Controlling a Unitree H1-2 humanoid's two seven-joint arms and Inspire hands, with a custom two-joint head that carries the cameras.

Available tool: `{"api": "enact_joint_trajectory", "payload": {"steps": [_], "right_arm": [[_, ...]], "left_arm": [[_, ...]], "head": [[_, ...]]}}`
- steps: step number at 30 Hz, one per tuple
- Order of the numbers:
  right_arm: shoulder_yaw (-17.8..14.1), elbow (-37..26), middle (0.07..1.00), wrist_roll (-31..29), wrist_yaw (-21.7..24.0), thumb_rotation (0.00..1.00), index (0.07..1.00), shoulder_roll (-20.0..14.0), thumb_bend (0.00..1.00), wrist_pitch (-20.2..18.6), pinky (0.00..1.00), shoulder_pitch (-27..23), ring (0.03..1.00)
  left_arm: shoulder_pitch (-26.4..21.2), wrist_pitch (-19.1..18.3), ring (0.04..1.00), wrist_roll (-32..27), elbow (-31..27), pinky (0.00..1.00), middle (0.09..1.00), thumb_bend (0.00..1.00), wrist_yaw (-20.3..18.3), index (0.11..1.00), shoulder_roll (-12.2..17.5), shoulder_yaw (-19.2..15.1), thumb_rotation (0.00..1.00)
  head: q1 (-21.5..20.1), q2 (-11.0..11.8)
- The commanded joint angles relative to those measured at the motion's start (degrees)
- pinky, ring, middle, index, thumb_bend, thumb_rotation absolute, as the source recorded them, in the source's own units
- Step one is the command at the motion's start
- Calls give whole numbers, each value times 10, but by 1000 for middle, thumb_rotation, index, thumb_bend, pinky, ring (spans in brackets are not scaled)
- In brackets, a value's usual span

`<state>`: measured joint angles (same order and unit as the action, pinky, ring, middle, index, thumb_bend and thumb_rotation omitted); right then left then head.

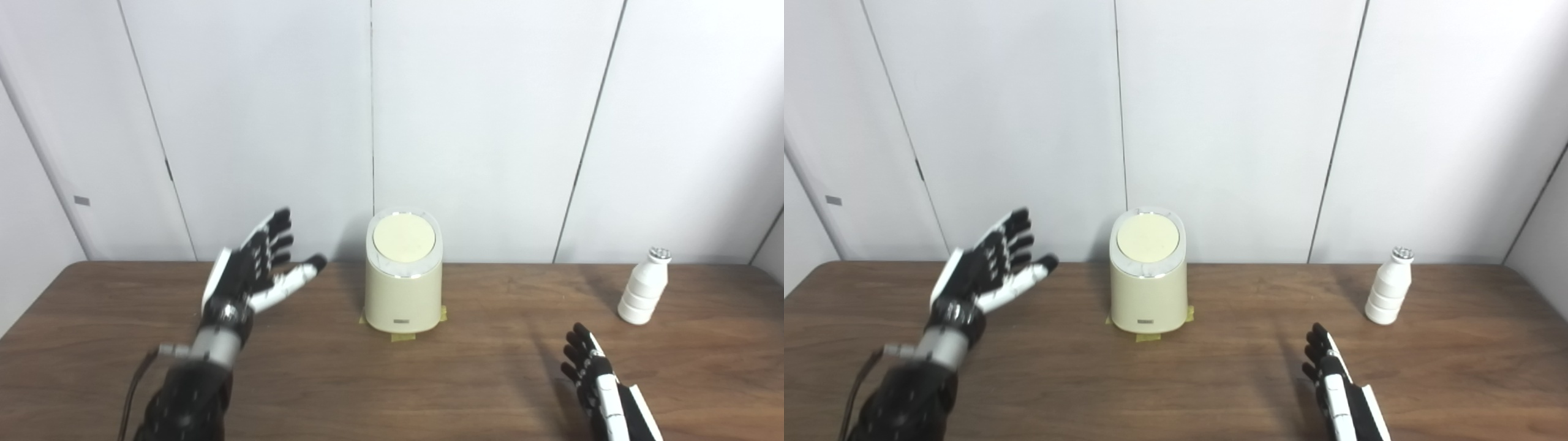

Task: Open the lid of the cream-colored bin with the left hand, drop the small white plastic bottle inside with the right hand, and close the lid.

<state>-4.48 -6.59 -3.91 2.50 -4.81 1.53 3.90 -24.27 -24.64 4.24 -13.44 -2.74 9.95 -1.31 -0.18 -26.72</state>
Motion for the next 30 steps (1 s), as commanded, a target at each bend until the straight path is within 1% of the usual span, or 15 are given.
{"api": "enact_joint_trajectory", "payload": {"steps": [1, 3, 5, 8, 10, 11, 12, 14, 17, 20, 22, 24, 26, 30], "right_arm": [[-3, 13, 964, -1, -1, 1000, 959, -2, 564, 15, 939, 11, 965], [-3, 13, 965, -1, -1, 1000, 959, -1, 565, 16, 940, 11, 966], [-2, 15, 965, 0, -1, 1000, 960, -2, 578, 20, 939, 10, 965], [-2, 19, 960, 3, -1, 1000, 964, -3, 586, 26, 930, 8, 960], [-2, 20, 960, 1, 0, 1000, 966, -3, 587, 27, 930, 8, 961], [-2, 21, 960, 0, 0, 1000, 966, -3, 586, 28, 933, 8, 963], [-2, 21, 960, -1, 0, 1000, 966, -3, 585, 28, 934, 7, 963], [-2, 21, 959, -1, 0, 1000, 966, -2, 582, 29, 933, 7, 963], [-2, 19, 957, 0, -1, 1000, 965, -2, 591, 28, 933, 8, 961], [-1, 17, 959, 1, -1, 1000, 966, -1, 591, 27, 930, 9, 962], [-1, 18, 959, 1, -1, 1000, 966, -1, 583, 28, 927, 9, 962], [-1, 17, 959, 0, -2, 986, 965, 1, 583, 27, 923, 9, 962], [-1, 16, 959, 0, -4, 968, 964, 3, 578, 25, 923, 10, 961], [1, 15, 959, 5, -6, 944, 967, 4, 563, 21, 917, 8, 957]], "left_arm": [[-51, -6, 881, 12, 6, 835, 923, 840, 3, 946, 1, 6, 254], [-78, -15, 882, 16, 27, 832, 923, 860, 3, 944, -2, 10, 232], [-106, -18, 888, 24, 51, 849, 919, 870, 5, 940, -6, 17, 191], [-137, 17, 889, 33, 104, 862, 912, 864, 9, 931, -7, 28, 165], [-155, 41, 885, 38, 138, 853, 906, 873, 12, 925, -9, 32, 156], [-165, 53, 885, 41, 156, 830, 908, 869, 12, 928, -10, 35, 141], [-171, 62, 884, 42, 168, 819, 909, 868, 13, 929, -10, 37, 133], [-190, 70, 884, 56, 196, 805, 917, 853, 11, 934, -8, 51, 127], [-211, 81, 886, 77, 228, 785, 925, 841, 8, 936, -4, 70, 133], [-229, 89, 887, 93, 257, 773, 934, 849, 7, 931, -1, 85, 139], [-241, 94, 890, 105, 276, 773, 936, 863, 7, 932, 0, 95, 123], [-253, 108, 889, 139, 298, 760, 931, 874, 13, 940, 7, 118, 146], [-259, 121, 877, 171, 306, 756, 918, 881, 20, 941, 13, 139, 154], [-265, 142, 869, 214, 318, 746, 914, 902, 29, 937, 16, 163, 148]], "head": [[-1, -1], [-1, -2], [-1, -3], [-1, -2], [-2, -2], [-2, -2], [-2, -3], [-2, -4], [-2, -4], [-4, -4], [-4, -4], [-3, -4], [-2, -4], [-5, -3]]}}
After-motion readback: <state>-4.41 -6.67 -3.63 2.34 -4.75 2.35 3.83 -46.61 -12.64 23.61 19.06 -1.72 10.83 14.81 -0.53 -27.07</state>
